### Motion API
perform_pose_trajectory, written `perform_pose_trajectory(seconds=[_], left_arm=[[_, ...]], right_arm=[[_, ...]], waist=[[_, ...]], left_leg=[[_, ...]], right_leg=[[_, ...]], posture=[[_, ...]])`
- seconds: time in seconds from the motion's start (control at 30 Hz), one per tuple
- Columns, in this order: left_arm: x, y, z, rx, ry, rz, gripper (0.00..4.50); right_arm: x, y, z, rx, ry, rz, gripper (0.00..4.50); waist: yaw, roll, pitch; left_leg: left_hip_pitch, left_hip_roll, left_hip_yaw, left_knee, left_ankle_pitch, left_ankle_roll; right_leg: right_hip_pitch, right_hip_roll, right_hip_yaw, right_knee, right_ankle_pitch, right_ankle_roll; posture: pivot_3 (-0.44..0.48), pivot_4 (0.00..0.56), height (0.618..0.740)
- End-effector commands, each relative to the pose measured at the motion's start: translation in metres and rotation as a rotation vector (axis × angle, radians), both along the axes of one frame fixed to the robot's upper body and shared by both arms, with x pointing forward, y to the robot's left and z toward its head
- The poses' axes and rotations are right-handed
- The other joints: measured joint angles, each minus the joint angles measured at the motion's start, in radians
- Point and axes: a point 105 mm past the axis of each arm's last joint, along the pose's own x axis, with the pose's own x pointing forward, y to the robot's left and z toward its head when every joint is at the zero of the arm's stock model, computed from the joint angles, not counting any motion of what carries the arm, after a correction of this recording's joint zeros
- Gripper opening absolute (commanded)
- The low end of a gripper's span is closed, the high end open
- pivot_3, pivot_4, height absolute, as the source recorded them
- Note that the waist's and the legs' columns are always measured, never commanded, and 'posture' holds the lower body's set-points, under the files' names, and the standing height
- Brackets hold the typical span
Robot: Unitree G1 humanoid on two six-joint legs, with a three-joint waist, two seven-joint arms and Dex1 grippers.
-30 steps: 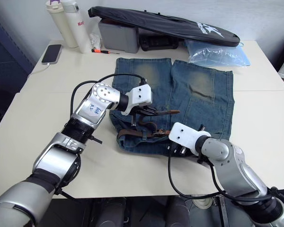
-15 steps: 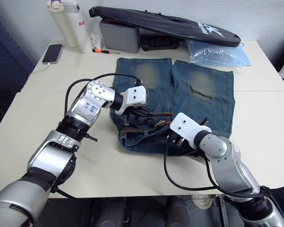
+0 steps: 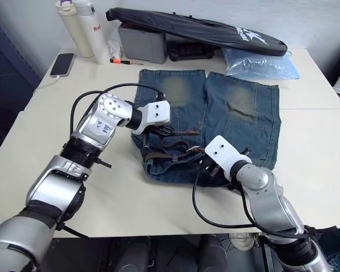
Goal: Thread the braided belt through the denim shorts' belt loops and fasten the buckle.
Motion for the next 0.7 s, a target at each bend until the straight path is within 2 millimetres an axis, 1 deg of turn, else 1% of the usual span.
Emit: perform_pose_trajectory(seconds=[0.03, 0.13, 0.17, 0.23, 0.27, 0.3, 0.37, 0.53, 0.7], left_arm=[[-0.005, -0.013, 0.019, -0.019, -0.059, -0.041, 0.0], [-0.006, -0.014, 0.019, -0.015, -0.056, -0.046, 0.0], [-0.008, -0.015, 0.019, -0.02, -0.05, -0.051, 0.0], [-0.01, -0.018, 0.018, -0.031, -0.041, -0.057, 0.0], [-0.011, -0.019, 0.018, -0.034, -0.038, -0.059, 0.0], [-0.012, -0.02, 0.018, -0.036, -0.037, -0.062, 0.0], [-0.013, -0.022, 0.018, -0.041, -0.031, -0.066, 0.0], [-0.016, -0.024, 0.018, -0.044, -0.024, -0.069, 0.0], [-0.017, -0.025, 0.018, -0.047, -0.019, -0.07, 0.0]], right_arm=[[-0.001, 0.003, 0.013, -0.014, -0.058, 0.028, 0.03], [-0.007, 0.013, 0.008, -0.063, -0.042, 0.128, 0.03], [-0.008, 0.013, 0.007, -0.091, -0.049, 0.149, 0.03], [-0.01, 0.013, 0.005, -0.136, -0.052, 0.184, 1.0], [-0.011, 0.012, 0.004, -0.183, -0.062, 0.2, 1.2], [-0.012, 0.011, 0.002, -0.228, -0.072, 0.221, 1.71], [-0.014, 0.013, 0.0, -0.255, -0.082, 0.256, 2.49], [-0.015, 0.019, 0.01, -0.251, -0.159, 0.286, 2.49], [-0.014, 0.021, 0.014, -0.258, -0.194, 0.292, 2.49]], waist=[[0.002, 0.0, 0.0], [-0.002, 0.0, 0.0], [-0.002, 0.0, 0.0], [-0.002, 0.0, 0.0], [-0.002, 0.0, 0.0], [-0.002, 0.0, 0.0], [-0.002, 0.0, 0.0], [-0.002, 0.0, 0.0], [-0.001, 0.0, 0.0]], left_leg=[[0.0, 0.0, 0.0, 0.0, 0.0, 0.0], [0.0, 0.0, 0.0, 0.0, 0.0, 0.0], [0.0, 0.0, 0.0, 0.0, 0.0, 0.0], [0.0, 0.0, 0.0, 0.0, 0.0, 0.0], [0.0, 0.0, 0.0, 0.0, 0.0, 0.0], [0.0, 0.0, 0.0, 0.0, 0.0, 0.0], [0.0, 0.0, 0.0, 0.0, 0.0, 0.0], [0.0, 0.0, 0.0, 0.0, 0.0, 0.0], [0.0, 0.0, 0.0, 0.0, 0.0, 0.0]], right_leg=[[0.0, 0.0, 0.0, 0.0, 0.0, 0.0], [0.0, 0.0, 0.0, 0.0, 0.0, 0.0], [0.0, 0.0, 0.0, 0.0, 0.0, 0.0], [-0.001, 0.0, 0.0, 0.0, 0.0, 0.0], [-0.001, 0.0, 0.0, 0.0, 0.0, 0.0], [-0.001, 0.0, 0.0, 0.0, 0.0, 0.0], [-0.001, 0.0, 0.001, 0.0, 0.0, 0.0], [-0.001, 0.0, 0.001, 0.0, 0.0, 0.0], [-0.001, 0.0, 0.001, 0.0, 0.0, 0.0]], posture=[[0.0, 0.15, 0.74], [0.0, 0.15, 0.74], [0.0, 0.15, 0.74], [0.0, 0.15, 0.74], [0.0, 0.15, 0.74], [0.0, 0.15, 0.74], [0.0, 0.15, 0.74], [0.0, 0.15, 0.74], [0.0, 0.15, 0.74]])
